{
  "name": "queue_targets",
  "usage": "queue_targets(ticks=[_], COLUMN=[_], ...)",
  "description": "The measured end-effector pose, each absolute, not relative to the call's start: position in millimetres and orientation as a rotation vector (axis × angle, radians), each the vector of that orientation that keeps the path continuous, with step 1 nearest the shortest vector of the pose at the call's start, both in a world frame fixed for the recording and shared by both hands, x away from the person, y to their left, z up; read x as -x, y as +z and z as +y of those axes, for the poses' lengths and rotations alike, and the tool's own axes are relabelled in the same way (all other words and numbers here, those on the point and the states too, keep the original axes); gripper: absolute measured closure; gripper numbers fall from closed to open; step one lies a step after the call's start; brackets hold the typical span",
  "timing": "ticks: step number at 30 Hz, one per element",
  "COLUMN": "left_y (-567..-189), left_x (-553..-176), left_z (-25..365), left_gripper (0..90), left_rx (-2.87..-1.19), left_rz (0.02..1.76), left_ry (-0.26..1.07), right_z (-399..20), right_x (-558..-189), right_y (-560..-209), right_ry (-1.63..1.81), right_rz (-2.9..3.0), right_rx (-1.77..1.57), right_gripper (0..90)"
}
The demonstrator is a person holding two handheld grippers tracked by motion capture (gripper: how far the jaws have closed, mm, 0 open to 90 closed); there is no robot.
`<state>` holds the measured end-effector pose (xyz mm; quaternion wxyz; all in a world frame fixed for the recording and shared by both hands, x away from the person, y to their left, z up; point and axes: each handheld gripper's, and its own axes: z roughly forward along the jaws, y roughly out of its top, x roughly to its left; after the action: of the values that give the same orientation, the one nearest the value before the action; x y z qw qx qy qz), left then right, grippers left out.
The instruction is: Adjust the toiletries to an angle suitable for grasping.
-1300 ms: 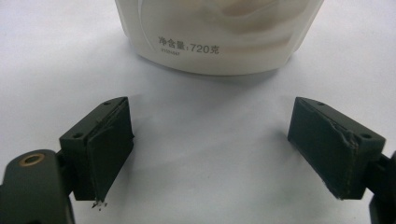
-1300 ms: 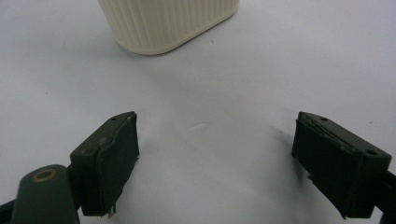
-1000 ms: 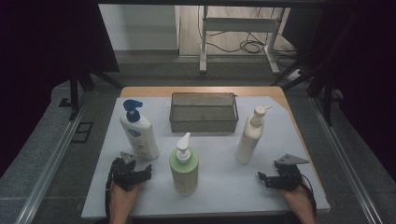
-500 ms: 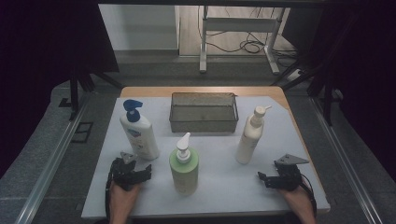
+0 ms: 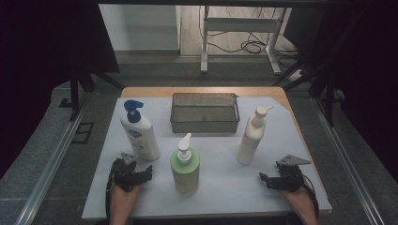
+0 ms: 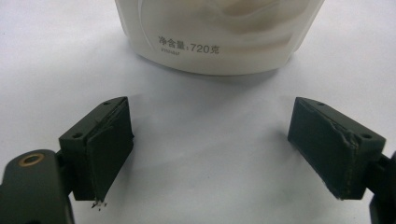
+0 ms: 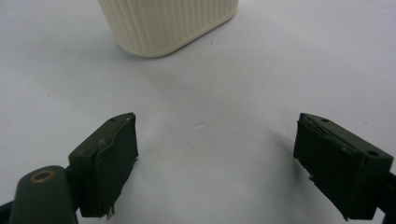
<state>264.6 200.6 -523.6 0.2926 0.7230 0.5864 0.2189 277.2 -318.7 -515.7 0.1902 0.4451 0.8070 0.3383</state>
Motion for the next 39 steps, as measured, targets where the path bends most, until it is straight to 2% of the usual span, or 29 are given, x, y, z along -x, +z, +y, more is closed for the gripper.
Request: queue_targets(ticks=[11,17,25,31,39], left_y=[-523.6,-523.6,-523.7,-523.7,-523.7], left_x=[-264.6,-264.6,-264.6,-264.6,-264.6], left_z=[200.6,200.6,200.6,200.6,200.6], left_gripper=[13.9,13.9,13.9,13.8,13.8], left_rx=[-1.926,-1.926,-1.925,-1.926,-1.926], left_rz=[1.562,1.562,1.562,1.562,1.562], left_ry=[0.583,0.583,0.583,0.584,0.585], right_z=[-315.1,-309.4,-305.8,-300.2,-288.3], right_x=[-273.9,-272.9,-271.1,-271.0,-273.6], right_y=[-507.2,-504.7,-497.4,-493.7,-492.2], right_ry=[1.007,1.019,1.114,1.183,1.221], right_rz=[2.246,2.304,2.329,2.341,2.398], right_rx=[-1.235,-1.184,-1.177,-1.155,-1.115], right_gripper=[14.5,18.2,33.9,39.5,58.1])
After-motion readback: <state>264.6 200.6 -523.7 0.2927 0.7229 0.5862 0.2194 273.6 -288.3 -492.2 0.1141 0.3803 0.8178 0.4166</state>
